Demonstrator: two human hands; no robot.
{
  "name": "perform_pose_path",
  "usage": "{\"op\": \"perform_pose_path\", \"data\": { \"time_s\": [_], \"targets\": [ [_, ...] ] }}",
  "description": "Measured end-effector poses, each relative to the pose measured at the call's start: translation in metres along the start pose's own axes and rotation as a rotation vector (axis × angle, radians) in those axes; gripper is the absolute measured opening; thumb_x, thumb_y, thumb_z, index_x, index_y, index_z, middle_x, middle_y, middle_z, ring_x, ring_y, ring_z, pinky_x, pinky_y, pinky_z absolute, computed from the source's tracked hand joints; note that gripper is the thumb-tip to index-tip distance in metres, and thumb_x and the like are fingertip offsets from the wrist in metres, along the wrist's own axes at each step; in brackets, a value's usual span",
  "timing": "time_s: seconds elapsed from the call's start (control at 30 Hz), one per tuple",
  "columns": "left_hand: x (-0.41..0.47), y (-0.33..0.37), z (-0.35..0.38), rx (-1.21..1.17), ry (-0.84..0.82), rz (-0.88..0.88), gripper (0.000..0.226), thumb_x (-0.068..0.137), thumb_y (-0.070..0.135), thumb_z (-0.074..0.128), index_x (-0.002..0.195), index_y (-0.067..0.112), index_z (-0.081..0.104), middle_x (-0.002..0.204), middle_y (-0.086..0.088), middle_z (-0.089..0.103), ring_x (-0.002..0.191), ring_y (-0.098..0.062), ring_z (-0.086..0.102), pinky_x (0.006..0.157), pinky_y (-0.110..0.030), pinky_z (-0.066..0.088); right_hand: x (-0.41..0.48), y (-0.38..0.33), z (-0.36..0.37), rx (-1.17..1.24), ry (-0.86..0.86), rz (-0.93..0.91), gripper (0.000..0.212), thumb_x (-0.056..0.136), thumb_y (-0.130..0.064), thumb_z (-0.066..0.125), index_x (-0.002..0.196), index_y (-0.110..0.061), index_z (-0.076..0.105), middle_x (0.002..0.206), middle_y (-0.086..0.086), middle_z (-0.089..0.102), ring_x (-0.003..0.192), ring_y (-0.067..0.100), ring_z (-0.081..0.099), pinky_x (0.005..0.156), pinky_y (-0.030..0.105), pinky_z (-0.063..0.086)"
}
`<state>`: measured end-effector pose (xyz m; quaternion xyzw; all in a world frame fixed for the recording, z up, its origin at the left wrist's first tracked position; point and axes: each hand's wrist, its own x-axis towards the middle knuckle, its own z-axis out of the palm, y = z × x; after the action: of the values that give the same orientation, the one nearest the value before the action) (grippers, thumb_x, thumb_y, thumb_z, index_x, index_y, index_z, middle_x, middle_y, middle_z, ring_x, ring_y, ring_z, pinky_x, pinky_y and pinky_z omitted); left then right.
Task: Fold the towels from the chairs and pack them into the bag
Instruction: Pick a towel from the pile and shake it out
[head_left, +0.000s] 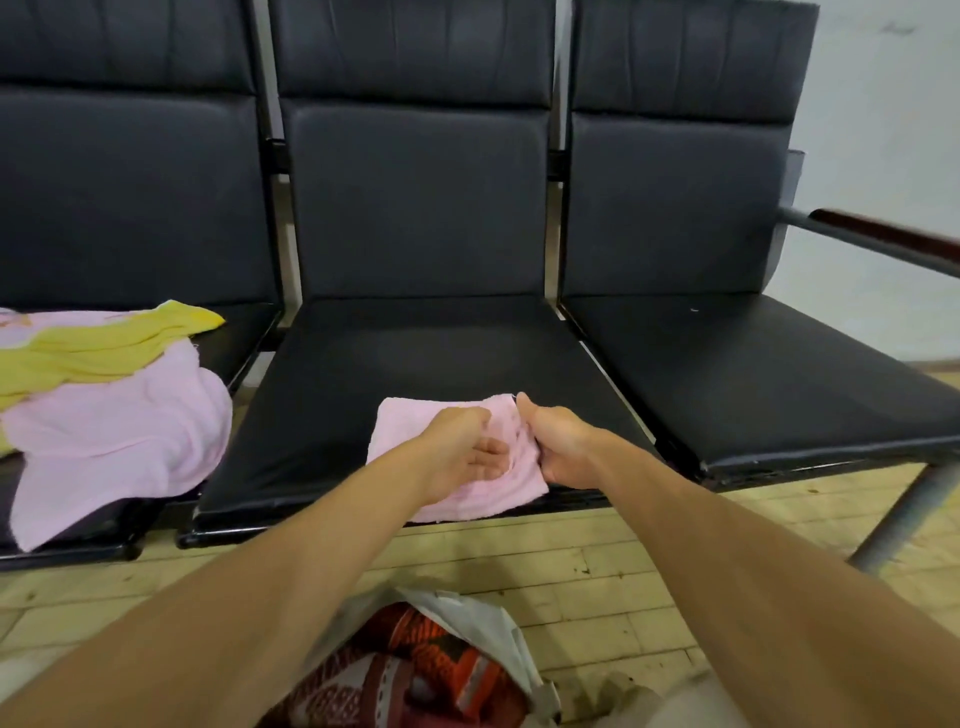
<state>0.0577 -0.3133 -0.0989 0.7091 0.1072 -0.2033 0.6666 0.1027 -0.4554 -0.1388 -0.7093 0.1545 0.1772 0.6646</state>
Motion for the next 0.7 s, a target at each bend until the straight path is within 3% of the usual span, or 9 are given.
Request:
{"op": "perform_pose_path", "data": {
  "time_s": [0.13,0.3,0.43,0.57,0.7],
  "targets": [
    [-0.016,-0.007,-0.029,0.008,0.039,0.041,0.019,0.097,0.012,0.05,0.103,-0.003,0.061,0.09,-0.014,0.067,0.071,-0.026,0.063,0.07,-0.032,0.054,-0.002,-0.001,0.012,-0.286,0.074,-0.048,0.072,0.088,-0.067,0.045,0.124,-0.006,0.059,0.113,0.011,0.069,0.1,0.027,0.068,0.097,0.041,0.052],
    [-0.048,-0.009,-0.074,0.128,0.066,0.171,0.021,0.094,0.013,0.054,0.111,0.006,0.064,0.1,-0.011,0.067,0.08,-0.026,0.068,0.076,-0.035,0.054,-0.009,0.001,0.023,-0.607,0.124,-0.158,0.045,0.097,-0.034,0.05,0.126,0.0,0.056,0.12,0.014,0.063,0.108,0.03,0.062,0.099,0.042,0.049],
    [-0.063,0.006,-0.101,0.293,0.166,0.321,0.026,0.093,0.007,0.048,0.112,0.017,0.063,0.101,-0.004,0.067,0.085,-0.019,0.069,0.08,-0.034,0.056,-0.024,-0.01,0.032,-0.825,0.154,-0.286,0.043,0.1,-0.032,0.049,0.132,-0.005,0.048,0.126,0.009,0.057,0.11,0.026,0.056,0.087,0.032,0.043],
    [-0.075,0.012,-0.116,0.288,0.192,0.387,0.028,0.093,0.007,0.049,0.115,0.02,0.06,0.103,-0.002,0.065,0.088,-0.014,0.067,0.079,-0.029,0.054,-0.046,-0.029,0.045,-0.93,0.201,-0.439,0.038,0.097,-0.031,0.054,0.128,-0.01,0.048,0.107,0.003,0.057,0.091,0.018,0.052,0.071,0.029,0.037],
    [-0.083,0.01,-0.123,0.309,0.166,0.413,0.028,0.094,0.008,0.048,0.119,0.02,0.055,0.105,0.0,0.063,0.091,-0.013,0.065,0.082,-0.03,0.053,-0.079,-0.049,0.065,-0.897,0.171,-0.605,0.022,0.096,-0.026,0.055,0.115,-0.015,0.057,0.096,-0.003,0.056,0.085,0.014,0.052,0.062,0.021,0.036]
  ]
}}
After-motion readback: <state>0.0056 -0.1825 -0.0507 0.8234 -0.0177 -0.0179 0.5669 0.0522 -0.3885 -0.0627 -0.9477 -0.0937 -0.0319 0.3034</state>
